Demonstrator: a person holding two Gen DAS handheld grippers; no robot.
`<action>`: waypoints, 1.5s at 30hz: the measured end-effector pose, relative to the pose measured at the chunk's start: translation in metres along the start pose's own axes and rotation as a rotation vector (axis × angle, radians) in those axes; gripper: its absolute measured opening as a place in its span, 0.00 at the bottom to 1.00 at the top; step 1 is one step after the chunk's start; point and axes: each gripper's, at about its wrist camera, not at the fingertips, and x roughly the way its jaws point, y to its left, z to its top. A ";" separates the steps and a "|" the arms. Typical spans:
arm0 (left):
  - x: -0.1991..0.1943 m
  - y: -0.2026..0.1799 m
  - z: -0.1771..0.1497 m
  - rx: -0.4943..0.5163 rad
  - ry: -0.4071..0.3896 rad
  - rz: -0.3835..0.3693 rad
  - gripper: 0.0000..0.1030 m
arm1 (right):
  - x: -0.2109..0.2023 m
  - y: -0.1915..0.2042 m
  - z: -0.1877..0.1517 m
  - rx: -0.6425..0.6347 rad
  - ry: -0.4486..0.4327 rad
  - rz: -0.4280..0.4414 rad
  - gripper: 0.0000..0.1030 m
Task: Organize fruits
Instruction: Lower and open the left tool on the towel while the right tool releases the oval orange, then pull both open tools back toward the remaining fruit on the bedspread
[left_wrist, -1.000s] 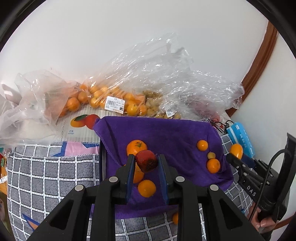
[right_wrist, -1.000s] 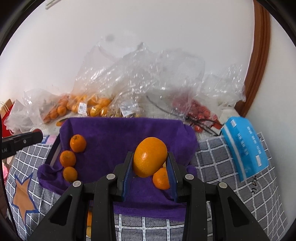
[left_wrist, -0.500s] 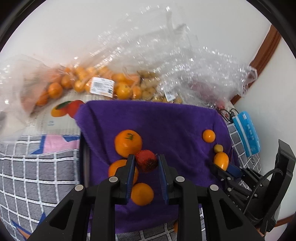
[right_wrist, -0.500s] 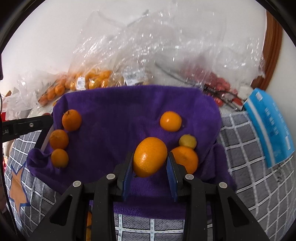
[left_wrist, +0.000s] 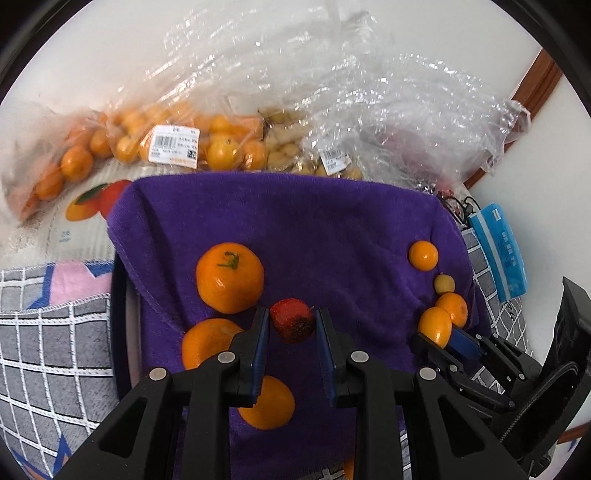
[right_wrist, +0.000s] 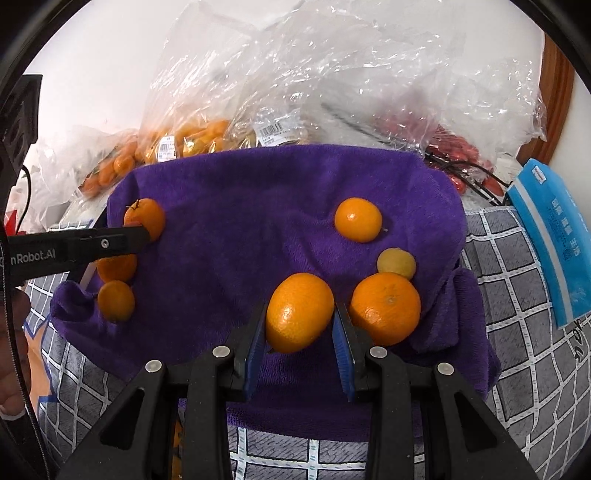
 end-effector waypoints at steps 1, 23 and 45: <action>0.003 0.000 -0.001 -0.003 0.006 0.000 0.23 | 0.001 0.000 0.000 0.001 0.004 -0.001 0.34; -0.029 -0.002 -0.017 -0.023 -0.028 0.034 0.44 | -0.050 0.008 -0.007 -0.011 -0.085 -0.024 0.49; -0.125 0.029 -0.096 -0.042 -0.178 0.112 0.44 | -0.099 0.048 -0.061 -0.014 -0.068 -0.021 0.49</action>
